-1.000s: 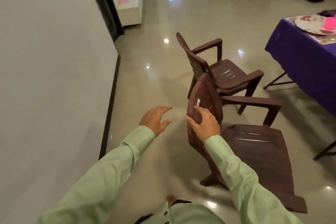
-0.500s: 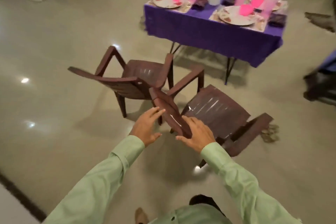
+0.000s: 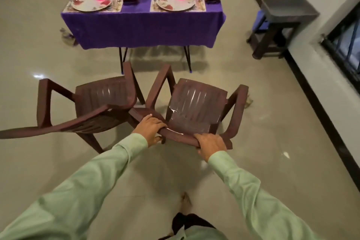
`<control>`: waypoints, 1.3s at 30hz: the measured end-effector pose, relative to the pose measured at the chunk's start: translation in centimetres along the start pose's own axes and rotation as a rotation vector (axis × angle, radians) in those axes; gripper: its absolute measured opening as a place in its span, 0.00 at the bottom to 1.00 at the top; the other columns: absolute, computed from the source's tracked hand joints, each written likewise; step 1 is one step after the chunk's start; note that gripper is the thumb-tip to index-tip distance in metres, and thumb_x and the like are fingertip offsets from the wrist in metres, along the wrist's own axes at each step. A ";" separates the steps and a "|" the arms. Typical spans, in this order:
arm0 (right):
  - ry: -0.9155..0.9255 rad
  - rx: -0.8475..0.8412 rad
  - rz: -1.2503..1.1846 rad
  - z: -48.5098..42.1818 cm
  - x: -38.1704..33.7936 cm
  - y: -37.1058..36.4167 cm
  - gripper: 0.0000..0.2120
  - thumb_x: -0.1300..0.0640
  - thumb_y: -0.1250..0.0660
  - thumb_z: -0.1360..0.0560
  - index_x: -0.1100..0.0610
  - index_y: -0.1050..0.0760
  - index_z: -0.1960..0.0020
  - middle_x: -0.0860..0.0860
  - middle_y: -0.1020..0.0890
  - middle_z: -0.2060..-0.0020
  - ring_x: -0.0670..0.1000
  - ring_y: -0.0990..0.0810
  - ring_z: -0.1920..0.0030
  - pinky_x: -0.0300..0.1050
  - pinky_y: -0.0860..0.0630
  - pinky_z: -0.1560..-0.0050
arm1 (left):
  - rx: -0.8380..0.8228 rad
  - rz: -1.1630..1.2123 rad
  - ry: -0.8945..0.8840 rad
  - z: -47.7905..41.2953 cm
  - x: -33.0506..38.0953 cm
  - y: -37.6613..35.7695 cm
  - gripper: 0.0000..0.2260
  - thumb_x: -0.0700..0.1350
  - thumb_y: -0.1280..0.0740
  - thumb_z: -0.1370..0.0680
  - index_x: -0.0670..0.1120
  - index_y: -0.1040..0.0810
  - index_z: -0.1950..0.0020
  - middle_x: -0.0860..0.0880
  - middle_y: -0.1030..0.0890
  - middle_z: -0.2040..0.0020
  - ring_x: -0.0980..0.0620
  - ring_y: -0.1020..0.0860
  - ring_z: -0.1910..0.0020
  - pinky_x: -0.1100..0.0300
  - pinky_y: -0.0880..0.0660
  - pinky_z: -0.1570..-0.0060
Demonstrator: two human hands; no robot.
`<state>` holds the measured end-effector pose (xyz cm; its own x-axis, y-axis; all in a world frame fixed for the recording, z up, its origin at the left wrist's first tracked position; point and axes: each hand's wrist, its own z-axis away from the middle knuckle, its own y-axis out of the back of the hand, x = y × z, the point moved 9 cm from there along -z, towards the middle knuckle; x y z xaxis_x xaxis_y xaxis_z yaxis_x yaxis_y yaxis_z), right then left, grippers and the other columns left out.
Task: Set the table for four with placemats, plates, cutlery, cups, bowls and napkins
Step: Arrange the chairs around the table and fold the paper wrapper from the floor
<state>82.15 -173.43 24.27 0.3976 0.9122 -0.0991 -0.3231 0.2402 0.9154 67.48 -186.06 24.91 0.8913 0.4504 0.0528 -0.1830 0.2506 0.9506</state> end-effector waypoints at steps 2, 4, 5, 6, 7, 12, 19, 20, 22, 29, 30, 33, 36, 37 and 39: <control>-0.016 -0.009 0.032 -0.6 0.2 -0.1 0.19 0.53 0.36 0.25 0.47 0.28 0.34 0.50 0.18 0.45 0.56 0.19 0.45 0.48 0.27 0.49 | -0.050 -0.036 -0.032 -1.6 -0.4 0.0 0.22 0.50 0.32 0.25 0.55 0.28 0.30 0.53 0.25 0.32 0.52 0.29 0.31 0.55 0.43 0.27; -0.005 -0.018 0.053 -1.3 0.2 -0.2 0.18 0.55 0.37 0.24 0.49 0.28 0.35 0.50 0.18 0.46 0.57 0.19 0.46 0.48 0.27 0.53 | -0.075 -0.072 -0.056 -2.7 -0.9 0.1 0.20 0.49 0.33 0.26 0.56 0.25 0.33 0.55 0.21 0.36 0.51 0.24 0.36 0.55 0.34 0.33; 0.007 -0.012 0.076 -1.6 0.2 -0.1 0.17 0.55 0.38 0.23 0.49 0.29 0.34 0.49 0.18 0.46 0.57 0.19 0.46 0.48 0.27 0.53 | -0.054 -0.083 -0.066 -3.1 -1.2 0.2 0.19 0.50 0.34 0.26 0.56 0.23 0.35 0.55 0.19 0.38 0.51 0.23 0.38 0.55 0.32 0.35; 0.014 -0.005 0.083 -2.3 0.3 0.3 0.17 0.55 0.39 0.23 0.49 0.30 0.34 0.49 0.18 0.45 0.57 0.19 0.46 0.48 0.27 0.52 | -0.034 -0.070 -0.069 -3.7 -1.7 0.4 0.18 0.50 0.33 0.26 0.55 0.22 0.36 0.54 0.18 0.40 0.50 0.21 0.40 0.54 0.30 0.37; 0.015 -0.001 0.078 -2.9 0.4 0.7 0.17 0.56 0.40 0.23 0.49 0.30 0.34 0.49 0.19 0.45 0.57 0.19 0.45 0.48 0.27 0.51 | -0.019 -0.037 -0.064 -4.1 -2.2 0.6 0.18 0.49 0.33 0.27 0.54 0.20 0.38 0.54 0.17 0.42 0.49 0.20 0.42 0.54 0.29 0.38; 0.006 0.001 0.075 -8.1 2.1 3.0 0.19 0.56 0.40 0.22 0.47 0.30 0.33 0.48 0.19 0.44 0.56 0.19 0.45 0.49 0.26 0.49 | 0.005 -0.001 -0.064 -8.8 -4.3 2.3 0.21 0.49 0.38 0.29 0.52 0.20 0.36 0.52 0.17 0.42 0.48 0.20 0.42 0.55 0.29 0.39; 0.043 0.039 0.141 -16.8 4.9 7.7 0.21 0.56 0.40 0.23 0.44 0.31 0.31 0.47 0.19 0.42 0.55 0.19 0.45 0.49 0.23 0.49 | 0.008 -0.057 0.034 -16.8 -9.0 3.5 0.16 0.49 0.38 0.26 0.52 0.20 0.39 0.50 0.16 0.46 0.46 0.19 0.46 0.54 0.26 0.44; 0.038 0.039 0.143 -17.8 5.4 8.0 0.22 0.56 0.39 0.24 0.44 0.31 0.31 0.46 0.19 0.42 0.55 0.19 0.45 0.49 0.23 0.49 | 0.002 -0.064 0.036 -17.7 -9.1 3.7 0.16 0.50 0.37 0.26 0.51 0.20 0.40 0.49 0.16 0.46 0.45 0.19 0.46 0.55 0.26 0.44; 0.032 0.036 0.129 -19.9 6.5 8.8 0.24 0.56 0.37 0.26 0.43 0.30 0.31 0.45 0.20 0.40 0.54 0.19 0.44 0.50 0.23 0.49 | -0.001 -0.051 0.044 -19.3 -9.5 4.3 0.15 0.50 0.37 0.25 0.49 0.20 0.42 0.48 0.16 0.48 0.44 0.19 0.48 0.55 0.27 0.46; 0.021 0.066 0.128 -24.8 9.4 11.1 0.27 0.60 0.38 0.26 0.40 0.30 0.31 0.41 0.21 0.37 0.54 0.20 0.42 0.49 0.23 0.45 | 0.003 -0.039 0.091 -23.6 -10.4 5.5 0.12 0.47 0.37 0.26 0.49 0.20 0.46 0.49 0.16 0.50 0.45 0.19 0.49 0.56 0.28 0.51; 0.023 0.072 0.135 -25.5 9.6 11.4 0.26 0.60 0.38 0.26 0.40 0.29 0.31 0.41 0.21 0.37 0.54 0.20 0.42 0.49 0.24 0.44 | -0.007 -0.029 0.084 -24.0 -10.6 5.8 0.13 0.46 0.37 0.27 0.50 0.20 0.44 0.49 0.16 0.49 0.45 0.19 0.49 0.56 0.27 0.50; 0.037 0.095 0.149 -27.9 10.2 12.7 0.25 0.60 0.38 0.25 0.40 0.29 0.32 0.41 0.20 0.38 0.51 0.21 0.41 0.47 0.26 0.42 | -0.033 0.007 0.087 -25.8 -13.0 6.9 0.17 0.49 0.35 0.28 0.53 0.22 0.39 0.50 0.17 0.46 0.45 0.20 0.46 0.55 0.25 0.47; 0.038 0.106 0.170 -30.1 10.9 13.4 0.24 0.59 0.38 0.25 0.39 0.28 0.33 0.42 0.18 0.41 0.51 0.19 0.43 0.46 0.26 0.43 | -0.023 -0.065 0.124 -26.7 -16.5 8.0 0.21 0.50 0.35 0.27 0.58 0.24 0.34 0.53 0.18 0.43 0.47 0.20 0.44 0.55 0.27 0.43; 0.033 0.106 0.177 -30.8 11.2 13.5 0.24 0.59 0.37 0.25 0.39 0.28 0.33 0.42 0.18 0.42 0.51 0.19 0.44 0.46 0.26 0.43 | -0.021 -0.067 0.131 -27.0 -17.2 8.2 0.21 0.49 0.35 0.26 0.58 0.25 0.33 0.53 0.18 0.43 0.48 0.20 0.43 0.55 0.27 0.42; 0.008 0.109 0.187 -31.9 11.8 13.5 0.23 0.59 0.38 0.25 0.39 0.28 0.34 0.43 0.17 0.44 0.50 0.19 0.45 0.47 0.29 0.42 | -0.003 -0.068 0.150 -27.4 -17.6 8.7 0.21 0.47 0.36 0.25 0.59 0.26 0.33 0.54 0.18 0.42 0.48 0.20 0.43 0.55 0.28 0.42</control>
<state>55.10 -148.87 23.07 0.3326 0.9401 0.0742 -0.2956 0.0292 0.9549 38.85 -168.28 23.83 0.8296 0.5553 -0.0585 -0.1257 0.2877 0.9494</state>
